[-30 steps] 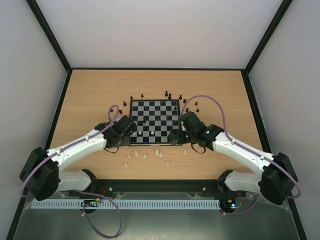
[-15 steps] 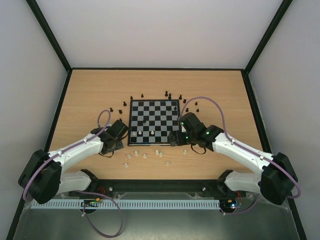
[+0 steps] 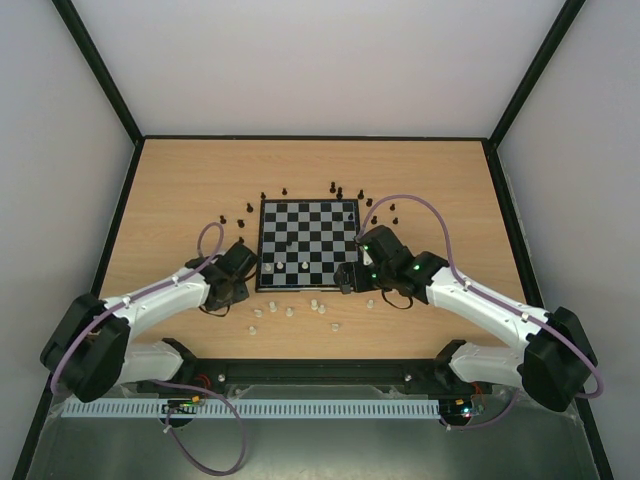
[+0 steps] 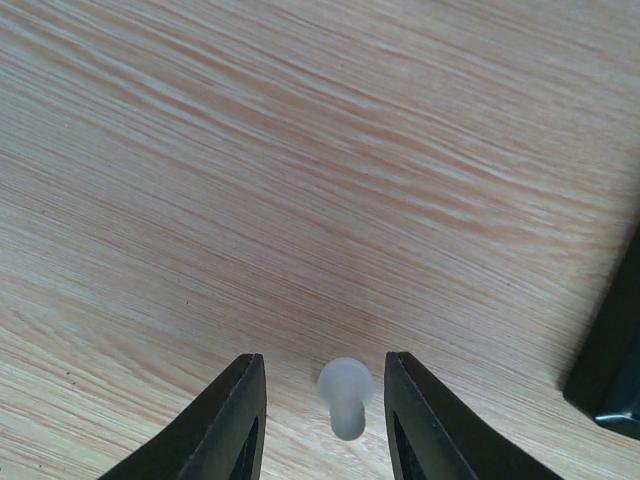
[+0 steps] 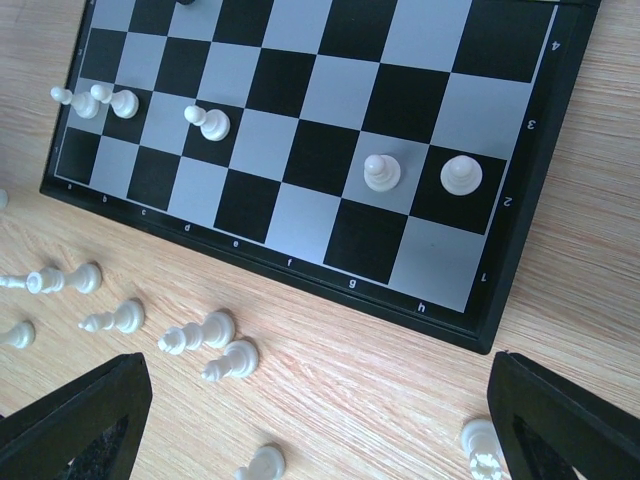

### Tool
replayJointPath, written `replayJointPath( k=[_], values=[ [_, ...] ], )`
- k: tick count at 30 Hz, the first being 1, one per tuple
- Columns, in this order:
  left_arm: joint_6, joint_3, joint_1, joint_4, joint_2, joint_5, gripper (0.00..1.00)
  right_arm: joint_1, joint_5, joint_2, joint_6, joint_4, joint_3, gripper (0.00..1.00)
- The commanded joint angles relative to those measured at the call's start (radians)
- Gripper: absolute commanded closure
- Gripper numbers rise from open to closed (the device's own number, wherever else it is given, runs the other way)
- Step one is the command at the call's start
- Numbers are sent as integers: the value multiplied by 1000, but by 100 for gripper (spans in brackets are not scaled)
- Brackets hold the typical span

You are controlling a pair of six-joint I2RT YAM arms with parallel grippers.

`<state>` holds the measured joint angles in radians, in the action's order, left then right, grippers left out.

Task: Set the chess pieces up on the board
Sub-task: Pick up the chess piece at the center of the board, then place the chess piece on the chessboard.

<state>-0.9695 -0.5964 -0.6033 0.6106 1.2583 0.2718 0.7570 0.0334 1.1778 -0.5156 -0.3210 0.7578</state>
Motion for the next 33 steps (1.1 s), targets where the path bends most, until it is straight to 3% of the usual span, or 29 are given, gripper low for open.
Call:
replayJointPath(
  k=[1, 5, 13, 17, 22, 27, 33],
  values=[
    [-5, 19, -8, -1, 13, -8, 64, 4, 7, -17, 9, -9, -17, 7],
    [-6, 27, -16, -9, 15, -15, 70, 5, 7, -14, 9, -6, -18, 7],
    [7, 30, -29, -34, 54, -31, 97, 5, 4, -7, 9, -4, -20, 7],
    [16, -7, -50, -1, 55, -35, 98, 5, 1, -4, 9, -5, -19, 7],
    [69, -253, -125, 139, 63, -6, 98, 5, -14, -8, 8, -10, -13, 7],
    [172, -483, -155, 195, 194, -8, 98, 4, -40, -12, 4, -20, -9, 7],
    [247, -578, -176, 122, 390, -50, 98, 5, -71, -8, 0, -30, -1, 7]
  ],
)
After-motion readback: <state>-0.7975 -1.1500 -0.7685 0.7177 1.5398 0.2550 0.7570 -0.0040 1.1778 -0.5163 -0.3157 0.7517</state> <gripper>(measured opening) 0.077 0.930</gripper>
